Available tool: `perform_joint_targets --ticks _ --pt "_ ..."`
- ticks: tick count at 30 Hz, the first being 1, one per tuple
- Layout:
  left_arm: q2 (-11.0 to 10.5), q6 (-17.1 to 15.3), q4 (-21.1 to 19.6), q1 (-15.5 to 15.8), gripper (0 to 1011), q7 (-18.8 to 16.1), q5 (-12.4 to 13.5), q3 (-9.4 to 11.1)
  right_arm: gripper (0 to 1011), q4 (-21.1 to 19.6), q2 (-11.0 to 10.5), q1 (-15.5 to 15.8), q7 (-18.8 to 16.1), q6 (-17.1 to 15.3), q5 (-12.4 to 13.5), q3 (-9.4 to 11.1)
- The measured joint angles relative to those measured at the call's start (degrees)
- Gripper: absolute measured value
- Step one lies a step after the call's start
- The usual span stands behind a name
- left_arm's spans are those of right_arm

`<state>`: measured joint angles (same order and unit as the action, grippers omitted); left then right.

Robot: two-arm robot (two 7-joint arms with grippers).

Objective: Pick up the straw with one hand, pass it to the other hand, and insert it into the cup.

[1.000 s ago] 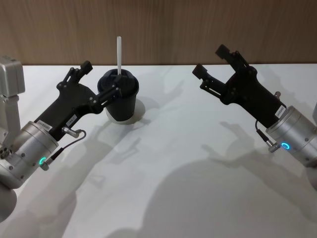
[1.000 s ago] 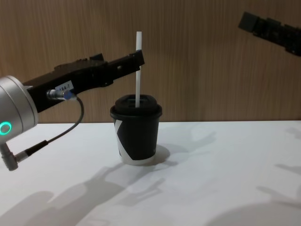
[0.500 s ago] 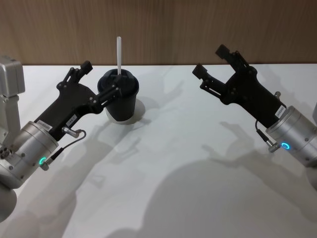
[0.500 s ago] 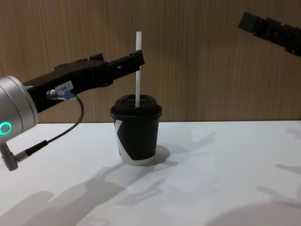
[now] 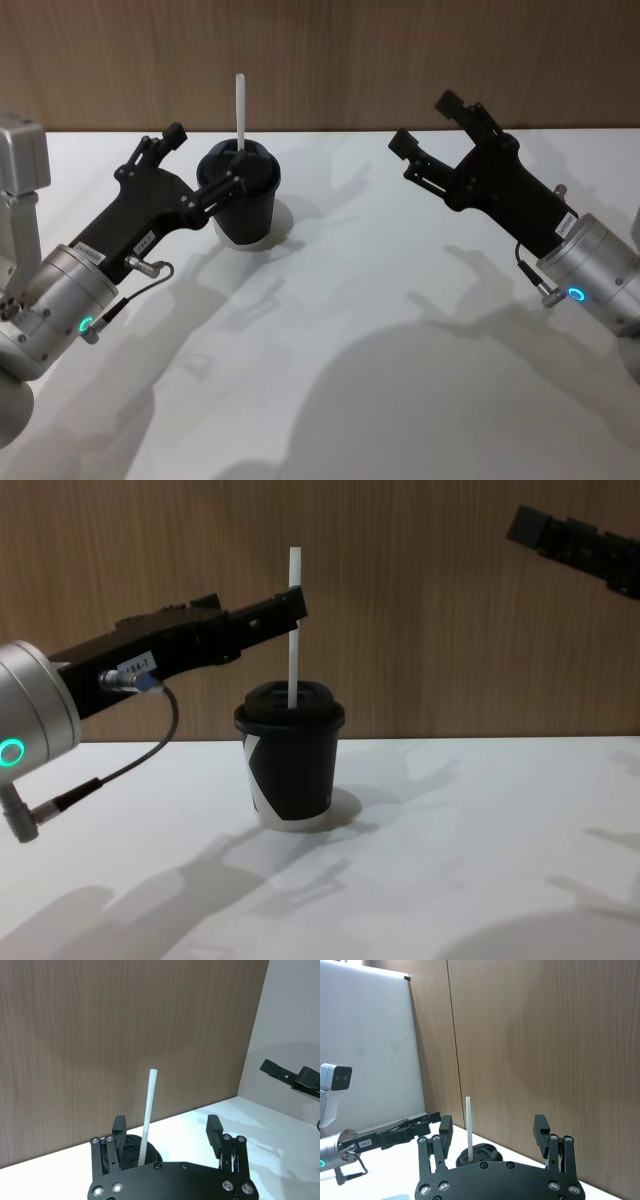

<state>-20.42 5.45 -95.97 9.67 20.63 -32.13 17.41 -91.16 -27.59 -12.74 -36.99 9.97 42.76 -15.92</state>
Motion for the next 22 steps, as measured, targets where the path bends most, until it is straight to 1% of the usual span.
perform_joint_targets --ticks 22 --pt "0.0 0.0 0.0 0.0 1003 0.0 0.0 0.0 1001 0.0 0.0 0.0 0.0 0.0 0.0 0.0"
